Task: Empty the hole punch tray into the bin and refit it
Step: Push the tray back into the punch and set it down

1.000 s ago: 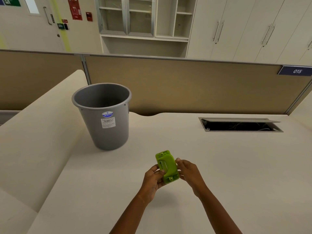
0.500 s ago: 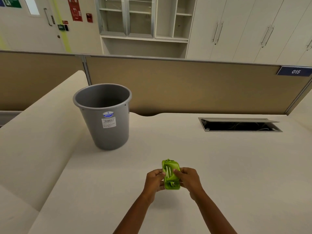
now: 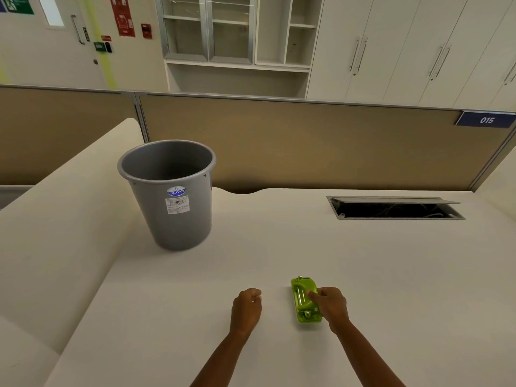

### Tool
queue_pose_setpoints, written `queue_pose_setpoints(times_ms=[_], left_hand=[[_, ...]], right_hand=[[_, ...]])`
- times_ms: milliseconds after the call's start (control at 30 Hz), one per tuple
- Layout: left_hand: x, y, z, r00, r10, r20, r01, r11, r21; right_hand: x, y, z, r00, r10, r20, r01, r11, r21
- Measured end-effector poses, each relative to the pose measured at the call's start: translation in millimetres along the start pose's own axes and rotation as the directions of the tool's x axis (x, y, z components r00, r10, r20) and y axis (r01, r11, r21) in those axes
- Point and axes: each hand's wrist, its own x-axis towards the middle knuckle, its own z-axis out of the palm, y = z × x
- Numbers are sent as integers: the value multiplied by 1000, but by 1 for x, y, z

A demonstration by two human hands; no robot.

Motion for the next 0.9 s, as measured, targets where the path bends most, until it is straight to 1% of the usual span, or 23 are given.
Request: queue_pose_setpoints(times_ms=[33,133,167,233,267,333,433,467,500,533,600,667,733,800,833,900], left_hand=[[0,-3,-1,999,44,-27,-41,994,102],[1,-15,-2,992,118,-46,-100,950,297],[2,-19,-2,991,130,-33,-108,918,381],[5,-26,-4,988,151,4,-128,821,556],[7,-29,-4,986,168,19,-143,770,622],[11,-36,-4,983,181,38,-155,697,701],[14,-45,-3,984,167,62,-154,625,766],[14,-46,-3,982,182,51,-155,614,774],[13,-45,-3,973,228,28,-164,603,781],[12,-42,-3,963,270,5,-170,593,787],[11,-39,-7,966,257,2,-162,604,780],[11,-42,-8,956,292,-14,-172,600,781],[12,-45,-7,974,224,24,-159,610,776],[18,-53,-4,975,218,36,-160,584,796],[18,-56,-2,982,183,53,-151,583,798],[18,-60,-2,986,158,48,-137,621,772]], right_hand=[[4,1,-3,1000,2,-10,-3,1000,-11],[16,4,-9,999,11,-46,-12,999,-40],[20,5,-11,998,12,-56,-15,999,-47],[26,5,-15,998,15,-68,-19,998,-52],[29,5,-16,997,19,-71,-23,999,-47],[33,4,-18,997,17,-79,-20,999,-37],[38,3,-18,996,11,-88,-15,999,-36],[39,3,-18,996,13,-91,-16,999,-39],[41,4,-18,996,11,-93,-16,999,-48],[42,4,-18,995,13,-96,-19,998,-64],[44,5,-17,994,9,-110,-19,996,-91],[44,6,-16,993,9,-114,-20,995,-95],[44,6,-16,994,-13,-108,1,994,-110],[44,6,-16,993,-31,-111,17,993,-121],[44,7,-16,993,-36,-113,22,991,-130],[43,7,-16,993,-45,-109,28,987,-158]])
